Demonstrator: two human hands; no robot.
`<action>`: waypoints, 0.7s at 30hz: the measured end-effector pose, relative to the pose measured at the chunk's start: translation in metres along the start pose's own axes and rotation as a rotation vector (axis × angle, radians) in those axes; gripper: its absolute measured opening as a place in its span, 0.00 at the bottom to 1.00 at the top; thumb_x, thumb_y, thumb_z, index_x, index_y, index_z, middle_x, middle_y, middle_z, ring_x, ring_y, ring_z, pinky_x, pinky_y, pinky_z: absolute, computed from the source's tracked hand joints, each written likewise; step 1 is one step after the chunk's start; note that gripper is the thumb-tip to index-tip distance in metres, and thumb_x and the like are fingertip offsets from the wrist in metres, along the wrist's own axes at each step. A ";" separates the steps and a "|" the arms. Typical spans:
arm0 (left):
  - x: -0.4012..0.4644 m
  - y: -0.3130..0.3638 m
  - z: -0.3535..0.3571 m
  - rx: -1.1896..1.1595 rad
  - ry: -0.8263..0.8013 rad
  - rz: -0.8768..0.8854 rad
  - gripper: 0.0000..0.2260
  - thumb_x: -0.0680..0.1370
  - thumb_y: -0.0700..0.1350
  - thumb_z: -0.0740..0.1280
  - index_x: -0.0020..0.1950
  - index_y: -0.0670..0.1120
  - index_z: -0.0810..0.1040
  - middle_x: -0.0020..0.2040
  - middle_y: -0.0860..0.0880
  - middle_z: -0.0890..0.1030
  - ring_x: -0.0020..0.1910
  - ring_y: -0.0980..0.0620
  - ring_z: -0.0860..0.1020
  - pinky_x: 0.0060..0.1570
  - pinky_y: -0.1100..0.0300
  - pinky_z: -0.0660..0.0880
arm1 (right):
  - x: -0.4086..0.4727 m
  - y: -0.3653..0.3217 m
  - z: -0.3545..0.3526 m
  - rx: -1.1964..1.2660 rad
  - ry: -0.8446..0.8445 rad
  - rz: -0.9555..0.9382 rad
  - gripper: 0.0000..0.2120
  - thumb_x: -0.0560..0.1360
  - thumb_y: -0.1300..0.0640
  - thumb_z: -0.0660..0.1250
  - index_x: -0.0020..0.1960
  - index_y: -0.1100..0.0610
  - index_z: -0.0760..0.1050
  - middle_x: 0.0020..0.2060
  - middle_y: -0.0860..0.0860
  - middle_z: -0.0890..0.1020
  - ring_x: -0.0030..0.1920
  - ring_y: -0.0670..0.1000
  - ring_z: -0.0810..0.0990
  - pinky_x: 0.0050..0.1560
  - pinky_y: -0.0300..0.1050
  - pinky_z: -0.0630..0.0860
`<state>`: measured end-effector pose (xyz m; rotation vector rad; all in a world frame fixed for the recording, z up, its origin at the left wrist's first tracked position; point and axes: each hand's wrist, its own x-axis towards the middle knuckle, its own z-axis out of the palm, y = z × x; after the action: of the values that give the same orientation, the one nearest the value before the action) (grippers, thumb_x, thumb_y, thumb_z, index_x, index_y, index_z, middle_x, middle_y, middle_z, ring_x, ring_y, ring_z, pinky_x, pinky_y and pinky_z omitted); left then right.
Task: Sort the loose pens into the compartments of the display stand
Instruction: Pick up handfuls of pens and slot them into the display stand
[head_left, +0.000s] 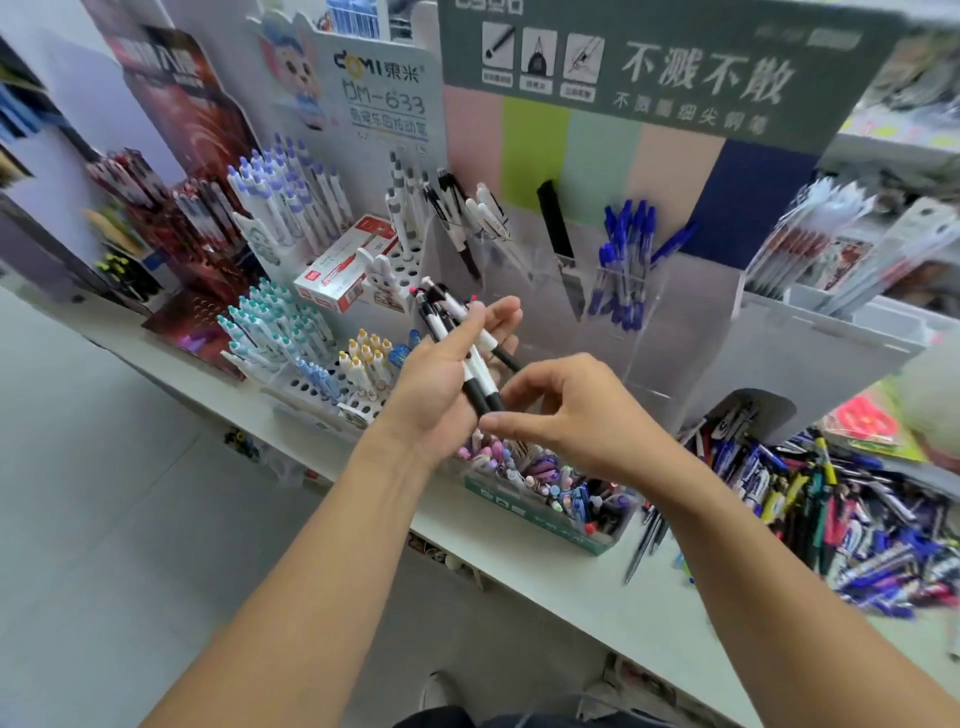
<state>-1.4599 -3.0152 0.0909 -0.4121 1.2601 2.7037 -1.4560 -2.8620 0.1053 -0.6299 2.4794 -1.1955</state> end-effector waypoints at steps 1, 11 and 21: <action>0.001 0.001 0.000 -0.035 0.011 -0.010 0.13 0.85 0.46 0.60 0.54 0.40 0.81 0.54 0.46 0.84 0.59 0.52 0.81 0.60 0.59 0.77 | 0.001 -0.002 -0.001 0.041 -0.001 0.012 0.12 0.70 0.44 0.77 0.45 0.52 0.83 0.33 0.45 0.84 0.29 0.38 0.77 0.32 0.31 0.69; -0.006 0.009 -0.001 -0.128 0.073 0.032 0.16 0.84 0.49 0.61 0.38 0.46 0.70 0.36 0.50 0.74 0.40 0.52 0.79 0.55 0.57 0.77 | 0.001 -0.011 0.007 -0.412 0.233 0.033 0.24 0.72 0.35 0.71 0.57 0.49 0.70 0.52 0.46 0.74 0.50 0.49 0.75 0.49 0.50 0.76; -0.003 0.009 0.008 -0.081 0.220 0.261 0.12 0.83 0.44 0.65 0.40 0.43 0.74 0.33 0.51 0.77 0.37 0.54 0.79 0.53 0.57 0.80 | 0.022 -0.030 0.040 1.194 0.436 0.555 0.24 0.81 0.38 0.58 0.60 0.57 0.77 0.56 0.53 0.79 0.57 0.51 0.79 0.58 0.52 0.74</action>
<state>-1.4608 -3.0149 0.1034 -0.6098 1.3463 3.0047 -1.4491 -2.9161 0.1036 0.6338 1.4866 -2.2728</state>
